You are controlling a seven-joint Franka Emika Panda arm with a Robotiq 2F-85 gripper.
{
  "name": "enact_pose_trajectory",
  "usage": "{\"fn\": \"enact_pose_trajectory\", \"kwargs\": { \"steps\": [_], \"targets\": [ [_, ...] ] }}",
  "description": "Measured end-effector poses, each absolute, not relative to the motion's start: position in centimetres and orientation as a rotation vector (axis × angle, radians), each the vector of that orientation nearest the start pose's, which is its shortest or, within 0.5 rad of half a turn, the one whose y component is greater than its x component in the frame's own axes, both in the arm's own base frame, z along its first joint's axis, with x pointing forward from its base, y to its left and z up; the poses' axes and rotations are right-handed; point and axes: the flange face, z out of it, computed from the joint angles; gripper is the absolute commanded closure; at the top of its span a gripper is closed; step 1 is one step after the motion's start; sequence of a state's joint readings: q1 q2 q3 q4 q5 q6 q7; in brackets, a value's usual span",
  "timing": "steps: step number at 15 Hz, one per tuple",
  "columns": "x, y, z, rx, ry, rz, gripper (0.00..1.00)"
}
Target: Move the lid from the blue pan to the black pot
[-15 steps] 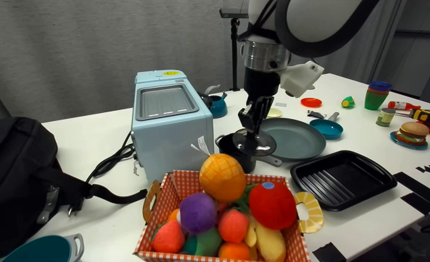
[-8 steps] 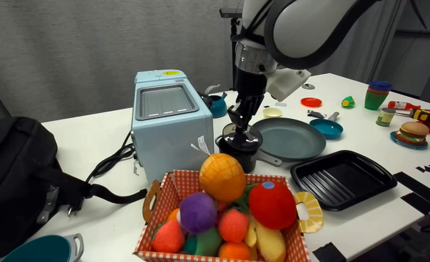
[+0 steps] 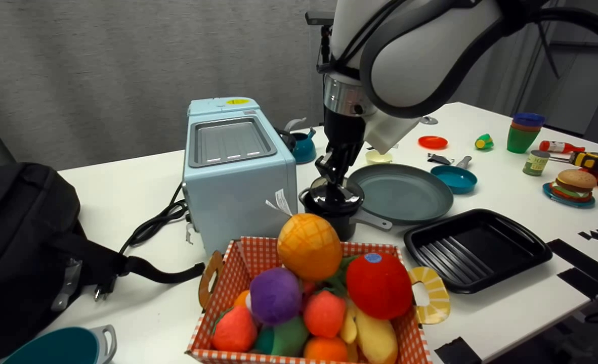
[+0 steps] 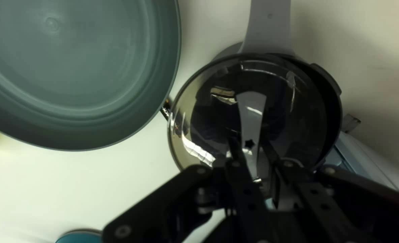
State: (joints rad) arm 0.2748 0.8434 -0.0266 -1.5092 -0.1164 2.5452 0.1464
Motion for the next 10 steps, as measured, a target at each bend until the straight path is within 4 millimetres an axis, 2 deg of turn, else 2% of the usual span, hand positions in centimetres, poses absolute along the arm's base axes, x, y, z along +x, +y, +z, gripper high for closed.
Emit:
{"fn": "enact_pose_trajectory", "kwargs": {
  "steps": [8, 9, 10],
  "targets": [
    [70.6, 19.4, 17.8, -3.159, -0.344, -0.338, 0.96],
    [70.5, 19.6, 17.7, -3.159, -0.347, -0.335, 0.88],
    [70.5, 19.7, 17.6, -3.160, -0.350, -0.332, 0.59]
  ]
}}
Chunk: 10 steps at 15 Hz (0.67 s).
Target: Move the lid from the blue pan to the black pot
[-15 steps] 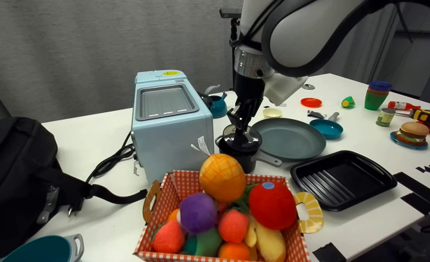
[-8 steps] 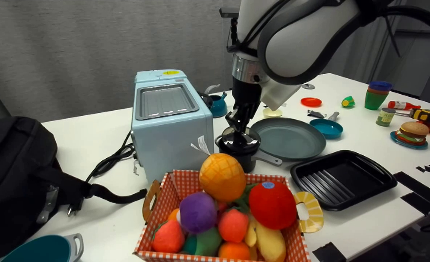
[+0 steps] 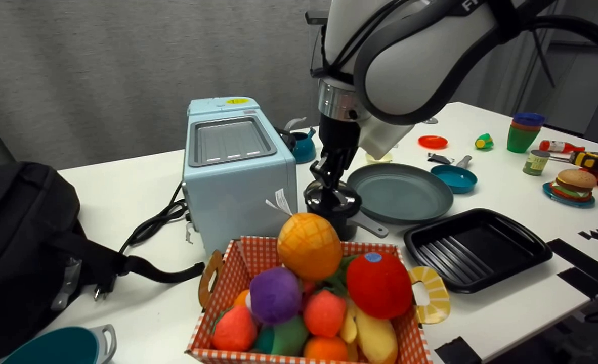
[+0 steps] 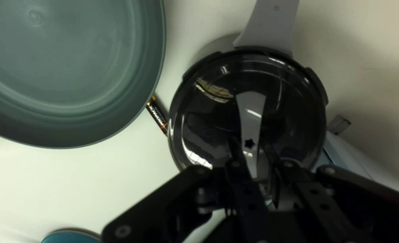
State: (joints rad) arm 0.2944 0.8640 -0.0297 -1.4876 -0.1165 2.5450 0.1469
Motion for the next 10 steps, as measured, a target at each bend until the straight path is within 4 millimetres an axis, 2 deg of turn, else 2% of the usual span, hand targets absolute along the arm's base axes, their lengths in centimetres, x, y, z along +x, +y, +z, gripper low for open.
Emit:
{"fn": "enact_pose_trajectory", "kwargs": {
  "steps": [2, 8, 10],
  "targets": [
    [70.4, 19.8, 17.3, -3.161, -0.352, -0.327, 0.51],
    [70.5, 19.1, 17.2, -3.174, -0.334, -0.313, 0.05],
    [70.7, 18.4, 17.3, -3.178, -0.317, -0.306, 0.00]
  ]
}}
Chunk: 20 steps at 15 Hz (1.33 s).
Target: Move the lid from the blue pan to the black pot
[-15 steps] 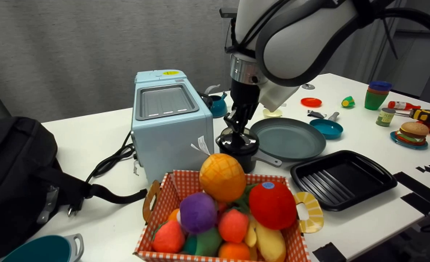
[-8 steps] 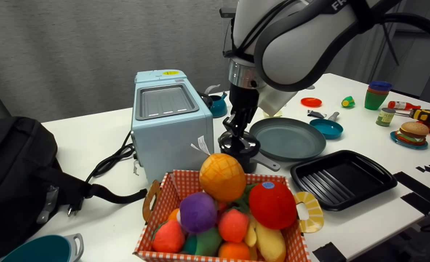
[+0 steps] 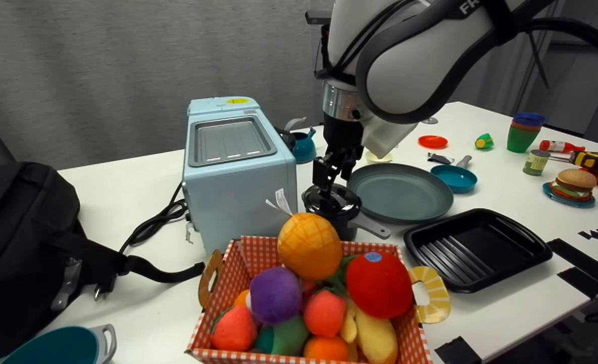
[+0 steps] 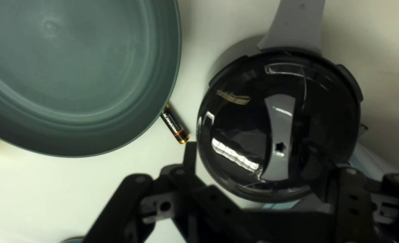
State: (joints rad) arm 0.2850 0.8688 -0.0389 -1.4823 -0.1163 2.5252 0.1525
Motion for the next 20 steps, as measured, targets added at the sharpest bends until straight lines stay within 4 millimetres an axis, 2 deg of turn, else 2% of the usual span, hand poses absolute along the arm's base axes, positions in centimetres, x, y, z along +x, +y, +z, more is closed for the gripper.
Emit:
{"fn": "enact_pose_trajectory", "kwargs": {
  "steps": [4, 8, 11, 15, 20],
  "targets": [
    [71.3, 15.8, 17.8, -3.190, -0.258, -0.293, 0.00],
    [71.8, 11.6, 18.9, -3.198, -0.178, -0.285, 0.00],
    [71.6, 8.5, 20.5, -3.198, -0.142, -0.287, 0.00],
    [70.5, 4.9, 23.3, -3.192, -0.132, -0.288, 0.00],
    [67.7, 0.8, 26.3, -3.177, -0.158, -0.269, 0.00]
  ]
}}
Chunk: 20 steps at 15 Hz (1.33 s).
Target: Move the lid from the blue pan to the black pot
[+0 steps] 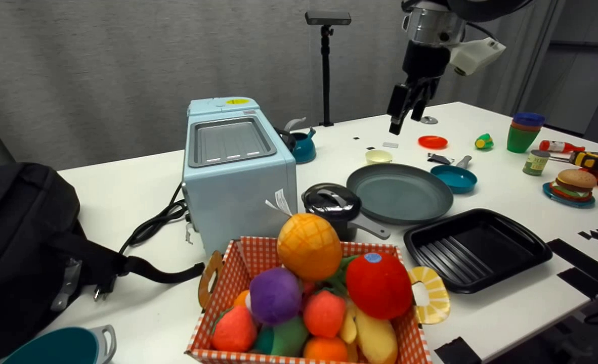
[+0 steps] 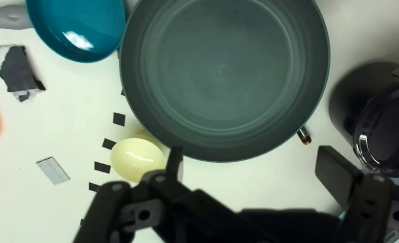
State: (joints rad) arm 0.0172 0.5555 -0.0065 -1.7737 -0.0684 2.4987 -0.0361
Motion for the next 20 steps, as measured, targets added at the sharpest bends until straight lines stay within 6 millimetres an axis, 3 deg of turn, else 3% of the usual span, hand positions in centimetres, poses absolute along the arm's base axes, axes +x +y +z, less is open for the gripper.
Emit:
{"fn": "enact_pose_trajectory", "kwargs": {
  "steps": [8, 20],
  "targets": [
    [62.6, -4.0, 30.2, -3.149, -0.210, -0.255, 0.00],
    [62.0, -3.7, 30.2, -3.146, -0.218, -0.246, 0.00]
  ]
}}
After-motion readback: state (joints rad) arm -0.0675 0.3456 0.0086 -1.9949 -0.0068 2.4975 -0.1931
